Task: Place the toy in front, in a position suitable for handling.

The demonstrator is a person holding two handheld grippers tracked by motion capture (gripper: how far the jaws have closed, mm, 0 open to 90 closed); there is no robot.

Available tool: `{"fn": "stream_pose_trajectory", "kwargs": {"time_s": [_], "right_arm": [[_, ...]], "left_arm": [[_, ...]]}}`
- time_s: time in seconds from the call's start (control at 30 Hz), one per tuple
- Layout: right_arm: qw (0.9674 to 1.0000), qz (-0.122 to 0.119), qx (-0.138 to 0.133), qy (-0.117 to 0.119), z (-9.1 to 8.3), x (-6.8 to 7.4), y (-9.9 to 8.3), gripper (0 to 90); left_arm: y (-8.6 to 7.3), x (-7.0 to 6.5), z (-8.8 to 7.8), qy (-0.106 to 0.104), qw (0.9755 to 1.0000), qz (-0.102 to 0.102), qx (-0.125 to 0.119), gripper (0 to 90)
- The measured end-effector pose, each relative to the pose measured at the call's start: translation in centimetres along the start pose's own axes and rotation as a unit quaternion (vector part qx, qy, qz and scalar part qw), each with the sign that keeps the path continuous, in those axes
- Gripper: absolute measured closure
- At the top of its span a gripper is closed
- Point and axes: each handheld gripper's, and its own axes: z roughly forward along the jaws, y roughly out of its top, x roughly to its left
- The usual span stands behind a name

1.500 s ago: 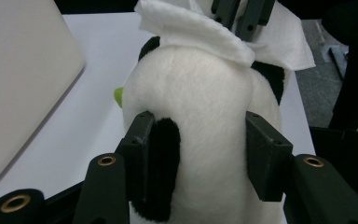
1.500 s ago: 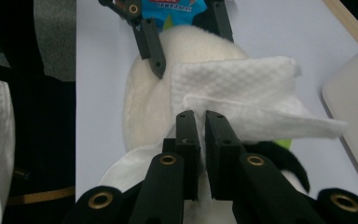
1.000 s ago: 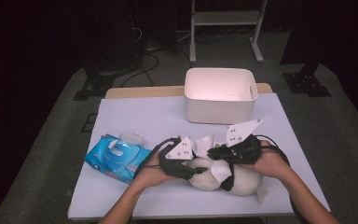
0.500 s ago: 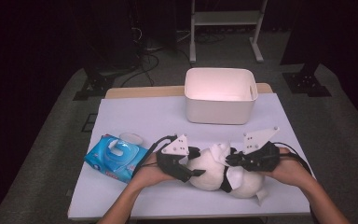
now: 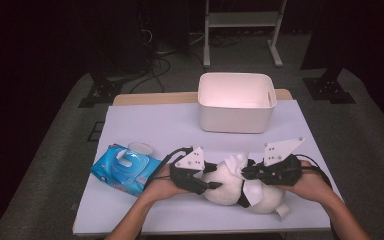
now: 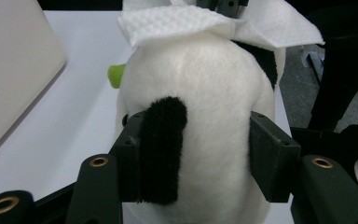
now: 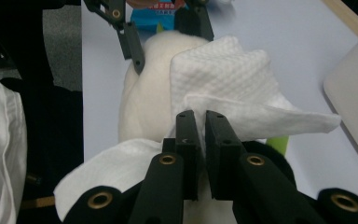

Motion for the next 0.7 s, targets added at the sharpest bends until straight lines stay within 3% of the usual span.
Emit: {"fn": "stream_pose_trajectory", "kwargs": {"time_s": [0.27,0.5,0.7], "right_arm": [[0.9997,-0.020,-0.011,0.012,1.5,0.2,2.7,83.9],[0.9992,-0.032,-0.009,0.022,3.2,0.2,5.0,83.8],[0.9996,-0.021,-0.005,0.021,2.9,-0.6,4.4,83.8]], "left_arm": [[0.1,-0.1,0.0,0.012,0.9998,0.008,0.010,45.8],[0.3,-0.3,-0.1,0.009,0.9999,0.007,0.006,45.7],[-0.2,-0.1,-0.2,0.005,1.0000,0.003,0.004,46.1]]}}
